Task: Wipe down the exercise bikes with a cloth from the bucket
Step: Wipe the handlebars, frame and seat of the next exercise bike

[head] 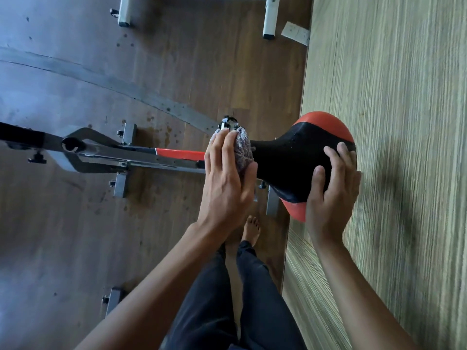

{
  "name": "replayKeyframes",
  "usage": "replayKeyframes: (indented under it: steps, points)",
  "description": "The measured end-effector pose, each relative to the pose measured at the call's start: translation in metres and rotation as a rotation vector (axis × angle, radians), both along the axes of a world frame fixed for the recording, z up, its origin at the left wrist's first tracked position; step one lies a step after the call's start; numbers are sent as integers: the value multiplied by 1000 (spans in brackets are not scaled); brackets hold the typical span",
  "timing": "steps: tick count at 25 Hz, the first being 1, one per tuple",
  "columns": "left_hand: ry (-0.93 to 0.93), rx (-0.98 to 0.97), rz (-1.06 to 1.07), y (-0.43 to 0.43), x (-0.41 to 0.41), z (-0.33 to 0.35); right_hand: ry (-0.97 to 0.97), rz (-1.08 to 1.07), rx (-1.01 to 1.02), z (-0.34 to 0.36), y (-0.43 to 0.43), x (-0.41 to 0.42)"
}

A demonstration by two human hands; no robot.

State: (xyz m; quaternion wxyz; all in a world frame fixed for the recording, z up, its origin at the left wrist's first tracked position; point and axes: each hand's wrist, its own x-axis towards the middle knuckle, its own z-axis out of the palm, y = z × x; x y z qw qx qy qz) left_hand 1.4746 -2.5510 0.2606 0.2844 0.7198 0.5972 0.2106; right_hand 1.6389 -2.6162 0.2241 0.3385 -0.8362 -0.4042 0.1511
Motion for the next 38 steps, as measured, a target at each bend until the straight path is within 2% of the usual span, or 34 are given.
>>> replayKeyframes:
  steps: [4,10,14,17,20,23,27,30,33,35,38]
  points:
    - [73,45,-139,5,-3,4,-21,-18,-14,1,1,-2]
    - [51,7,-551,54,-24,14,-34,-117,-70,5,11,-13]
    - [317,67,-655,57,-23,21,-139,-262,-150,4,27,-29]
    - [384,82,-716,60,-11,20,-215,-329,-135,-2,33,-37]
    - [289,28,-845,85,3,15,-273,-381,-88,-5,38,-39]
    - [157,-143,-952,103,-9,11,-194,-412,-67,-2,36,-53]
    - [16,-319,-917,114,-30,3,-89,-389,-99,0,30,-84]
    - [-29,-394,-965,123,-15,-4,-113,-442,-123,-4,36,-88]
    - [-108,-559,-987,134,-9,-10,-135,-496,-130,-5,43,-89]
    - [-141,-598,-998,136,-21,-9,-116,-505,-139,-2,44,-92]
    - [-166,-587,-1042,135,-29,-8,24,-508,-107,9,42,-101]
